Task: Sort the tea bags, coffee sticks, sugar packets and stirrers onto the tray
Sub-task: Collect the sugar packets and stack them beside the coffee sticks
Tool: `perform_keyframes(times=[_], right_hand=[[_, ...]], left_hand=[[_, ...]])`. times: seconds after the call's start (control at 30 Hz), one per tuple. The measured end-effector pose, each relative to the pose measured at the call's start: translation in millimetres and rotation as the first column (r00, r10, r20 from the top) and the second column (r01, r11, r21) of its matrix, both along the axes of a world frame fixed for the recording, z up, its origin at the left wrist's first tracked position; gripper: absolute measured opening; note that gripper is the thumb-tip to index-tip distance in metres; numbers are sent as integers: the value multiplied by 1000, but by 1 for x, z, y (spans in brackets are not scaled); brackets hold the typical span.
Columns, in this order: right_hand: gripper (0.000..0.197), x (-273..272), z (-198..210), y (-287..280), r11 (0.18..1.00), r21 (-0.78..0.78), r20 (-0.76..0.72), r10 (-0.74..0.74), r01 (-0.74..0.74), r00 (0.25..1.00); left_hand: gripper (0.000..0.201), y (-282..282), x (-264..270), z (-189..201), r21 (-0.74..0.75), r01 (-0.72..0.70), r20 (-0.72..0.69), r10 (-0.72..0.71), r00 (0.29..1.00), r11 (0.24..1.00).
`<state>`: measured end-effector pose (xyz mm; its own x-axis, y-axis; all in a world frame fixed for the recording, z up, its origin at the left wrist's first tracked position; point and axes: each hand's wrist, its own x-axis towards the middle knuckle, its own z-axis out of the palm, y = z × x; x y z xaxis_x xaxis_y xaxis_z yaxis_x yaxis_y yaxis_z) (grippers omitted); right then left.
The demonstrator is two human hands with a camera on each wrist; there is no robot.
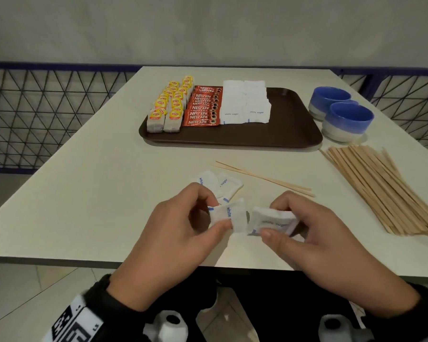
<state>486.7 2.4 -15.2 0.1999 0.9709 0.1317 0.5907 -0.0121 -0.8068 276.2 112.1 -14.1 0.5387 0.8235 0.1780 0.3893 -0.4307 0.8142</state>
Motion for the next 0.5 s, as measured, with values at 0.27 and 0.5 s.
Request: perform_keyframes(times=[0.27, 0.5], right_hand=[[12, 7, 8, 3, 994, 103, -421, 83, -43, 903], [5, -28, 4, 29, 984, 160, -476, 145, -77, 868]], left_hand=[[32, 10, -9, 3, -285, 71, 349, 35, 937, 956], [11, 12, -13, 3, -286, 162, 390, -40, 920, 944]])
